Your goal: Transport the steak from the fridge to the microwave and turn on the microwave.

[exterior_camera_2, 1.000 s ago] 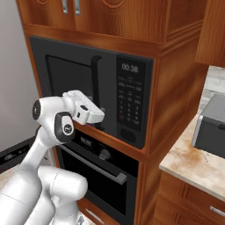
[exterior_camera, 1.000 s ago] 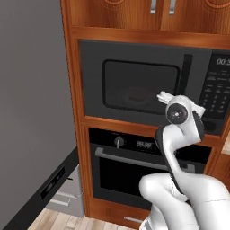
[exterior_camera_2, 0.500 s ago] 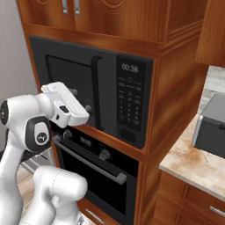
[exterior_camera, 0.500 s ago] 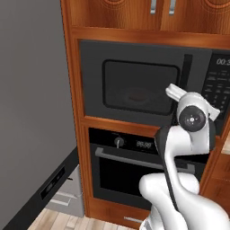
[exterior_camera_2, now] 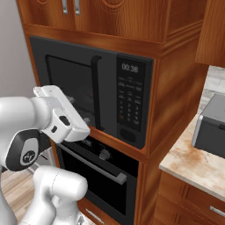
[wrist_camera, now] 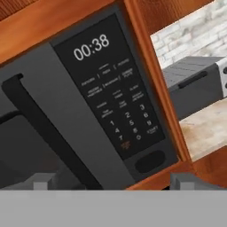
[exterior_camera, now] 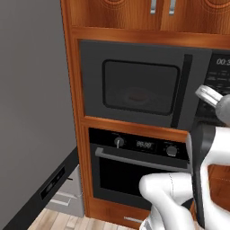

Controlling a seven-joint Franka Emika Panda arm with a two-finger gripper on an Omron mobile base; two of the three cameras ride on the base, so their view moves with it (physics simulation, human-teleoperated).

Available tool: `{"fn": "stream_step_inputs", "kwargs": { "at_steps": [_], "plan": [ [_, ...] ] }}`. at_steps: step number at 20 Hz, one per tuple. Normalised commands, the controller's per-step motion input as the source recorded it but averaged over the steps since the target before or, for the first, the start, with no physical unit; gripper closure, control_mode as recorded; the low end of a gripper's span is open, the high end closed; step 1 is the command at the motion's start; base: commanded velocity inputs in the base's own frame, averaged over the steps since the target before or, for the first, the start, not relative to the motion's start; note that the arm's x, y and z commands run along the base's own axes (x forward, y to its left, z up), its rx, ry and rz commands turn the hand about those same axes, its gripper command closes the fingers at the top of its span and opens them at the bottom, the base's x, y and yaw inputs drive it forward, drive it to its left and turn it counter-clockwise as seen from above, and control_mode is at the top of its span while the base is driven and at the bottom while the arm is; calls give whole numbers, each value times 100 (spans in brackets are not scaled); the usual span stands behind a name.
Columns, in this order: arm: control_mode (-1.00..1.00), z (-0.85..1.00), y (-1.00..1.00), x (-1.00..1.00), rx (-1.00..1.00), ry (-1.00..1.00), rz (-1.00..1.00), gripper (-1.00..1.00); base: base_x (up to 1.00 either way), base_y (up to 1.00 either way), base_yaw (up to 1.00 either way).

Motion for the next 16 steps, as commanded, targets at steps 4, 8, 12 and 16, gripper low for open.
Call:
{"fn": "stream_step_inputs", "kwargs": {
  "at_steps": [4, 8, 12, 16],
  "plan": [
    [-100, -30, -12, -12, 14, 0, 17, -100, 0, 0, 0],
    [-100, -14, -7, -2, 22, 0, 13, -100, 0, 0, 0],
    [-100, -42, -2, 0, 14, 0, 16, -100, 0, 0, 0],
    [-100, -38, -6, 0, 15, 0, 14, -100, 0, 0, 0]
  ]
}}
